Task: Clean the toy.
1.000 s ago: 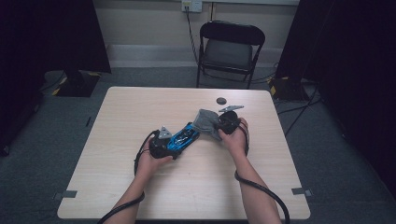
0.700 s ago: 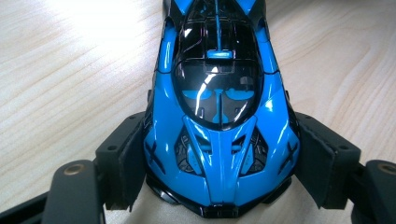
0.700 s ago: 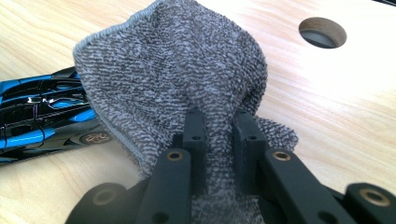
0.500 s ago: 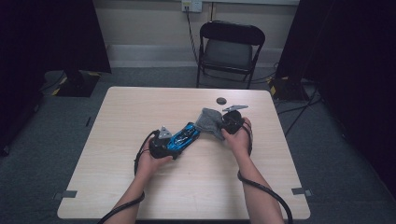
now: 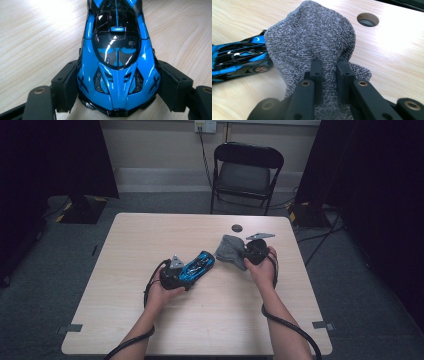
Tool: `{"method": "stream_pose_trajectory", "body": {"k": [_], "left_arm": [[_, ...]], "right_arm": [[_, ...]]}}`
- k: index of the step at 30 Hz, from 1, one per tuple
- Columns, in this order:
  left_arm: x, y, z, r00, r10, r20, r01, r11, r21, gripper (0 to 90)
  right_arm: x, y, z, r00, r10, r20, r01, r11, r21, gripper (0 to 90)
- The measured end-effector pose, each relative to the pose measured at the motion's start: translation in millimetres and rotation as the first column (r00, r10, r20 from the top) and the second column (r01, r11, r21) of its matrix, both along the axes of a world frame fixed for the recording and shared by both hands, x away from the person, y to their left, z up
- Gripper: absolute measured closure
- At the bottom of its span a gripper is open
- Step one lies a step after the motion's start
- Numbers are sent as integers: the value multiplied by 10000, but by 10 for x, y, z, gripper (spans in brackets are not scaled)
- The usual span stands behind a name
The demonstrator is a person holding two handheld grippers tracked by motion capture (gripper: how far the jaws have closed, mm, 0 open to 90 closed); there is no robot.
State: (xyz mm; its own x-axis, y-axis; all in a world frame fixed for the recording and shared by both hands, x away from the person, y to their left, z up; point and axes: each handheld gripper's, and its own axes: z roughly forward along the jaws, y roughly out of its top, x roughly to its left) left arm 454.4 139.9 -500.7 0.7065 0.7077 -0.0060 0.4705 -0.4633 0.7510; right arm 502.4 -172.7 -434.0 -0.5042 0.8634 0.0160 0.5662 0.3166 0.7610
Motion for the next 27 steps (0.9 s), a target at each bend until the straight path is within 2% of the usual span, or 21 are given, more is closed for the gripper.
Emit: {"method": "stream_pose_trajectory", "body": {"k": [6,9,13,14,16,19,20,22,24,27], "left_arm": [[-2,-7,0,10000,29,0,-29,10000,24,251],[-11,-34,-4,10000,23,-70,-22,10000,58,200],[-13,-39,-1,9998,130,-140,-131,9999,-68,183],[-13,-27,6,9999,134,-58,-134,9999,22,186],[-20,-20,1,9997,203,-140,-207,9994,-291,187],[-30,16,28,9999,154,11,-153,9997,-212,204],[-39,19,38,9997,232,-107,-236,9990,-378,206],[-39,44,85,9997,247,26,-245,9985,-491,231],[-40,51,136,9997,235,-36,-237,9977,-638,239],[-28,65,217,9996,197,205,-180,9968,-777,277]], "right_arm": [[-75,13,52,9995,306,98,-307,9995,115,782],[-101,1,65,9990,432,126,-434,9989,149,783],[-136,-16,83,9985,529,144,-533,9983,254,783],[-145,-20,86,9983,557,165,-562,9980,290,783],[-163,-31,90,9981,582,187,-588,9977,335,782],[-186,-57,85,9981,603,143,-608,9972,427,783],[-193,-70,82,9979,624,149,-630,9970,454,783],[-209,-96,75,9983,570,136,-577,9969,526,783],[-222,-119,72,9983,566,135,-573,9966,591,782],[-245,-137,76,9980,618,142,-626,9960,637,782]]}}
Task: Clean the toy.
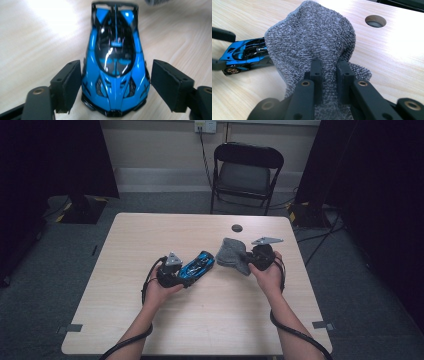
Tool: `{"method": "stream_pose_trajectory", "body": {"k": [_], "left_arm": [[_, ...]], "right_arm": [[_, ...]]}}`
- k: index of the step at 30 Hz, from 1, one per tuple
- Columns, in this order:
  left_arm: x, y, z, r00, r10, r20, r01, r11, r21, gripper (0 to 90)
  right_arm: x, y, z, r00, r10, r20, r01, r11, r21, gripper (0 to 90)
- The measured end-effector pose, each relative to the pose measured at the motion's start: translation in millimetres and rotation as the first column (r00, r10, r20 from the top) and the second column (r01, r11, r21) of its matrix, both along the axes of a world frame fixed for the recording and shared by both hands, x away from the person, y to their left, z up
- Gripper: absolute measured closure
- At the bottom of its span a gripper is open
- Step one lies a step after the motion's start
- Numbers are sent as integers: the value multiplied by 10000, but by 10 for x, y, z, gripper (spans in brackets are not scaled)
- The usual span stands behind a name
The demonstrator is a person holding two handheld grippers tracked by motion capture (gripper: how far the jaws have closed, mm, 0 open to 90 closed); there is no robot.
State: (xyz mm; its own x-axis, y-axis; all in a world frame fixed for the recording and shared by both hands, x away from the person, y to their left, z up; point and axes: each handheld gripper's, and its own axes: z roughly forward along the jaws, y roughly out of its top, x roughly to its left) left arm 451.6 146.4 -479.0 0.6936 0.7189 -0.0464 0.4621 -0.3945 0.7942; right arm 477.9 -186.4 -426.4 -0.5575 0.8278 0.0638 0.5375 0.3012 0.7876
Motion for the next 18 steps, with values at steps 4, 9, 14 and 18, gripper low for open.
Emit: {"method": "stream_pose_trajectory", "body": {"k": [4,9,14,18], "left_arm": [[19,-40,104,9995,-169,255,175,9996,-220,381],[103,-116,106,9996,-267,103,267,9996,-53,403],[174,-160,37,9998,-154,-158,155,9998,83,427],[194,-177,-7,9997,-175,-198,174,9998,-52,430]], "right_arm": [[-26,-8,15,10000,97,24,-97,9999,71,782],[-50,-16,35,9999,156,21,-156,9997,165,782],[-89,-22,64,9993,361,91,-362,9992,182,782],[-113,-47,69,9988,467,110,-469,9986,239,782]]}}
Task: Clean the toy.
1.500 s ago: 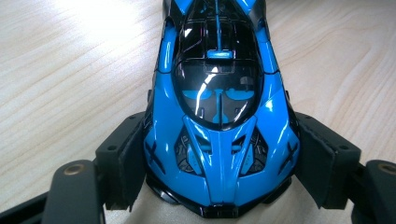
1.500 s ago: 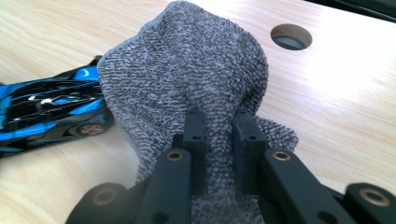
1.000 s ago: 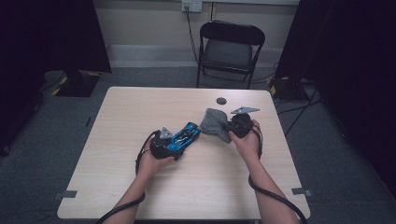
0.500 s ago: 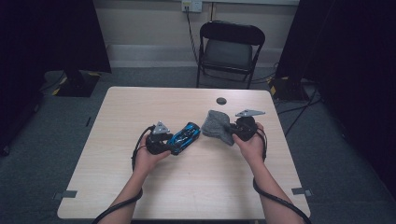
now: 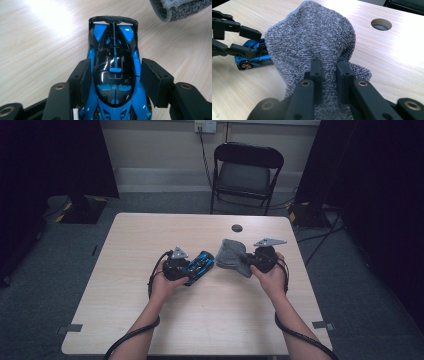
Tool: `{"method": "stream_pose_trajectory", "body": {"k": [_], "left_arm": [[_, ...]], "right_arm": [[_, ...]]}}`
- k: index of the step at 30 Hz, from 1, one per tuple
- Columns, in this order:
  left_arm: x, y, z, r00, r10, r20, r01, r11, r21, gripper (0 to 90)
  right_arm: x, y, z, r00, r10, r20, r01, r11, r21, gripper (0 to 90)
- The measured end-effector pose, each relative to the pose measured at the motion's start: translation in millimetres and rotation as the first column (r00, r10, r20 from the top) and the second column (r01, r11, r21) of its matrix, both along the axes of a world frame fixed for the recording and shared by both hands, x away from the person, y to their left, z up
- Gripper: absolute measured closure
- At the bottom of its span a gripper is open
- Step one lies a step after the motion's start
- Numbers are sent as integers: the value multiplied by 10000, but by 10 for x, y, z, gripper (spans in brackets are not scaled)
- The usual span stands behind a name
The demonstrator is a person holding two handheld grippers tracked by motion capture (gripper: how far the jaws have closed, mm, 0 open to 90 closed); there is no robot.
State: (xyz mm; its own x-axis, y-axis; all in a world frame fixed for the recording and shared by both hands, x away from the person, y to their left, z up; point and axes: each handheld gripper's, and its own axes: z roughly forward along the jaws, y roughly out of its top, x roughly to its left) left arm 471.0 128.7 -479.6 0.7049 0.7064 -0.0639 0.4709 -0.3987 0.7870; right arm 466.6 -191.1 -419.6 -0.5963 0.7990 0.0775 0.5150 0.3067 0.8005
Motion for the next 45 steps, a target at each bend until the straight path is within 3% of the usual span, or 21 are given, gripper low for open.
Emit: {"method": "stream_pose_trajectory", "body": {"k": [3,6,9,13,25,28,34,42,45], "left_arm": [[15,-3,-10,9999,136,12,-135,9999,-87,441],[26,-18,-12,9999,70,127,-71,9999,85,443],[32,-24,-23,9992,-105,394,92,9994,324,439],[12,-30,-46,9981,-52,622,37,9997,244,433],[-7,-39,-52,9986,90,521,-96,9999,117,434],[-3,-38,-43,9981,64,612,-81,9996,276,434],[-4,-33,-54,9986,41,530,-46,9999,93,435],[-2,-37,-53,9985,90,533,-95,9999,96,435],[-2,-40,-49,9986,116,509,-122,9999,113,435]], "right_arm": [[-21,-25,-22,9999,113,-56,-113,9998,144,782],[-59,-36,-64,9995,273,-167,-269,9993,248,782],[-115,-18,-105,9982,547,-247,-539,9980,330,782],[-176,24,-148,9948,946,-376,-933,9950,344,782],[-390,121,-300,9785,1920,-750,-1883,9806,538,782],[-457,168,-352,9721,2189,-843,-2148,9751,557,782],[-560,318,-417,9547,2792,-1029,-2760,9601,445,781],[-589,550,-468,9281,3480,-1328,-3449,9375,461,781],[-592,640,-502,9072,3959,-1425,-3931,9182,480,781]]}}
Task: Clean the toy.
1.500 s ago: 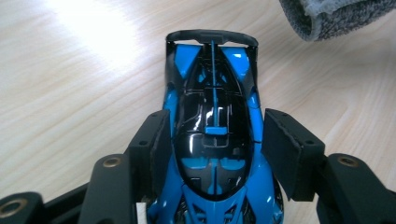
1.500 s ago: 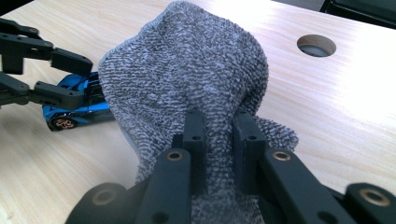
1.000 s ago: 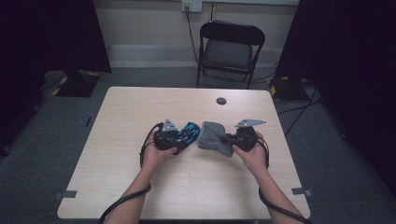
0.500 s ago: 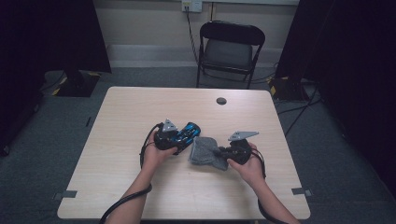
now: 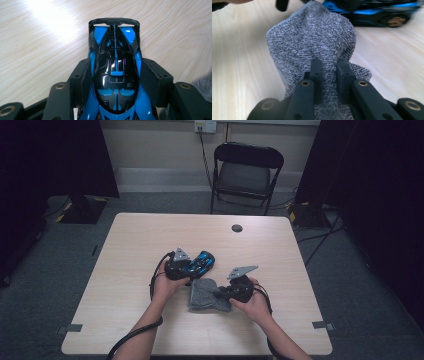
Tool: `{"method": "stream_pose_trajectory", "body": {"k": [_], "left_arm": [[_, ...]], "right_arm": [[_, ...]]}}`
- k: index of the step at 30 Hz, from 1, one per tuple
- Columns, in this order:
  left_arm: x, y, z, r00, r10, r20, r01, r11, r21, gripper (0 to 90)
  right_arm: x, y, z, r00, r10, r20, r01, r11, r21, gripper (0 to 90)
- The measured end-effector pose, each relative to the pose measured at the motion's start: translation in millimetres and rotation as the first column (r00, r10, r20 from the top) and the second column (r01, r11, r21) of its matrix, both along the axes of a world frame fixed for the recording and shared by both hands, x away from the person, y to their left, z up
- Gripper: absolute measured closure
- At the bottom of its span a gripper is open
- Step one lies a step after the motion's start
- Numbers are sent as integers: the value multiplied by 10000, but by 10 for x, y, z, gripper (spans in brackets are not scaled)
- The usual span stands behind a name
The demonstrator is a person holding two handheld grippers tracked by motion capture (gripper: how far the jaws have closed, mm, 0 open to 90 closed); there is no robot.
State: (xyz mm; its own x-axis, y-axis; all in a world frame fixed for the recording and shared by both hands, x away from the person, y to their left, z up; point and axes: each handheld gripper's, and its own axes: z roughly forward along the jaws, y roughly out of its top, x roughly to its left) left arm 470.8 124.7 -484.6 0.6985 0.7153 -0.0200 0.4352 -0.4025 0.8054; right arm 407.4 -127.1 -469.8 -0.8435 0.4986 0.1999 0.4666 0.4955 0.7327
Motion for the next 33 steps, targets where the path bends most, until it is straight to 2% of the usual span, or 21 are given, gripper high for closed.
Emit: {"method": "stream_pose_trajectory", "body": {"k": [4,8,9,11,23,26,33], "left_arm": [[-3,3,-6,10000,-13,14,13,10000,-56,435],[-13,10,-15,9999,19,122,-18,10000,-72,436],[-17,9,-20,9999,22,107,-21,9999,-151,436],[-19,20,-18,9998,31,209,-30,10000,-39,436],[-22,24,-25,9996,16,284,-14,10000,-55,436],[-31,18,-36,9997,71,247,-65,9997,-241,437],[-24,21,-30,9996,50,276,-46,9999,-147,437]], "right_arm": [[-4,123,-34,9982,581,-121,-581,9983,-24,780],[30,232,-56,9973,706,-203,-710,9972,-218,780],[49,255,-66,9979,626,-184,-632,9974,-338,779],[92,288,-87,9985,496,-213,-507,9974,-521,779],[395,217,-106,9973,-661,-305,640,9959,-632,777],[451,196,-102,9964,-800,-290,778,9945,-703,777],[525,156,-82,9946,-1030,-156,1011,9904,-942,776]]}}
